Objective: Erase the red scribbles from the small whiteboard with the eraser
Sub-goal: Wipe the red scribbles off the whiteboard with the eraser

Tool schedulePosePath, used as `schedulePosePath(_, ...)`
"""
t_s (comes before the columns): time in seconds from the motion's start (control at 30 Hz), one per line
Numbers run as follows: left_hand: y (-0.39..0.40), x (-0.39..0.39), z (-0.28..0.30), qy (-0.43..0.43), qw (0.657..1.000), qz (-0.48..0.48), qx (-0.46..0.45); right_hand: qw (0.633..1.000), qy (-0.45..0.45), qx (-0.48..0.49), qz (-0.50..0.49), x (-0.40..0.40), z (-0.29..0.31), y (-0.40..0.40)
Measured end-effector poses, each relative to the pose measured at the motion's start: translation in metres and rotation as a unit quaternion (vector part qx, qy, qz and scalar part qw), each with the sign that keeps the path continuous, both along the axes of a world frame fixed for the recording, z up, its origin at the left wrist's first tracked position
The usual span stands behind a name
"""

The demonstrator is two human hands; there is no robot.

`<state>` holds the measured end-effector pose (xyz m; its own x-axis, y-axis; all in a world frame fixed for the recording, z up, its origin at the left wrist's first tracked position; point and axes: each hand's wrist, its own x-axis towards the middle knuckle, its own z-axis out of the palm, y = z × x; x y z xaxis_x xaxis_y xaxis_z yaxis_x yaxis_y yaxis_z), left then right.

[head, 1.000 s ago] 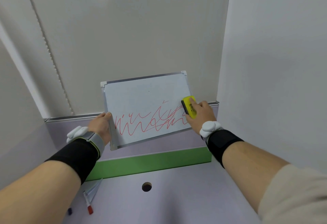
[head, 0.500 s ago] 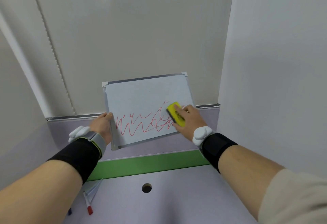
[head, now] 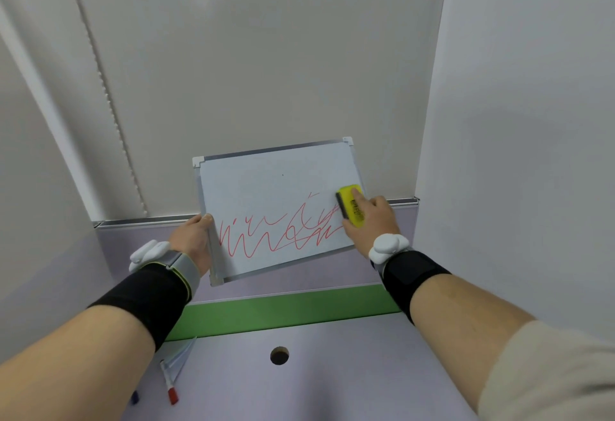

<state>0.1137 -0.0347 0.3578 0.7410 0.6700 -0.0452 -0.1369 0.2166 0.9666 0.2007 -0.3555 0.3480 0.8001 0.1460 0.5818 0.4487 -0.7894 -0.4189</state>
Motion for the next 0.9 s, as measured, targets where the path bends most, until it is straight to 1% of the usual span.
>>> schedulePosePath(0.03,-0.001,0.0,0.001,-0.001,1.0,0.001,-0.003,0.999,0.014,0.019,-0.023,0.002,0.002,-0.004)
schedulePosePath(0.1,-0.006,0.0,0.003,-0.004,1.0,-0.004,-0.006,0.999,0.014,0.003,-0.029,-0.002,0.004,-0.003)
schedulePosePath(0.17,-0.011,0.001,0.006,-0.013,1.0,-0.004,-0.012,0.999,-0.011,-0.034,0.034,-0.013,0.003,0.017)
schedulePosePath(0.23,-0.015,0.001,0.005,-0.017,1.0,0.001,-0.017,0.99,-0.044,-0.078,0.111,-0.024,0.0,0.039)
schedulePosePath(0.27,-0.016,0.001,0.004,-0.015,1.0,0.0,-0.019,0.985,-0.062,-0.096,0.13,-0.024,0.001,0.044)
schedulePosePath(0.3,-0.015,-0.001,0.004,-0.011,1.0,-0.006,-0.02,0.984,-0.072,-0.101,0.13,-0.023,0.006,0.044)
schedulePosePath(0.33,-0.014,-0.002,0.003,-0.006,1.0,-0.013,-0.019,0.988,-0.068,-0.089,0.108,-0.019,0.012,0.04)
schedulePosePath(0.4,-0.013,-0.003,0.005,-0.003,1.0,-0.029,-0.011,0.998,-0.034,-0.032,0.033,-0.011,0.023,0.024)
schedulePosePath(0.43,-0.014,-0.004,0.006,-0.002,0.999,-0.032,-0.007,1.0,-0.019,-0.016,0.003,-0.008,0.026,0.018)
schedulePosePath(0.47,-0.014,-0.004,0.007,-0.003,0.999,-0.032,-0.003,1.0,-0.015,-0.018,-0.005,-0.009,0.025,0.017)
schedulePosePath(0.5,-0.015,-0.004,0.008,-0.004,1.0,-0.028,0.001,0.999,-0.02,-0.031,0.011,-0.013,0.023,0.022)
schedulePosePath(0.6,-0.016,-0.002,0.006,-0.008,1.0,-0.017,-0.003,0.987,-0.051,-0.084,0.129,-0.03,0.007,0.046)
schedulePosePath(0.63,-0.016,-0.002,0.006,-0.006,1.0,-0.014,-0.003,0.982,-0.058,-0.1,0.149,-0.03,0.004,0.049)
schedulePosePath(0.67,-0.016,-0.003,0.006,-0.005,1.0,-0.013,-0.003,0.982,-0.061,-0.102,0.145,-0.027,0.005,0.047)
schedulePosePath(0.7,-0.015,-0.004,0.006,-0.005,1.0,-0.012,-0.005,0.988,-0.054,-0.087,0.119,-0.023,0.008,0.042)
schedulePosePath(0.8,-0.017,-0.004,0.008,-0.004,1.0,-0.008,-0.009,1.0,-0.007,-0.007,0.014,-0.011,0.019,0.025)
schedulePosePath(0.83,-0.02,-0.004,0.009,-0.004,1.0,-0.009,-0.007,1.0,-0.003,-0.006,0.004,-0.012,0.019,0.026)
schedulePosePath(0.9,-0.027,-0.004,0.011,-0.005,1.0,-0.01,-0.005,0.998,-0.015,-0.028,0.045,-0.024,0.014,0.043)
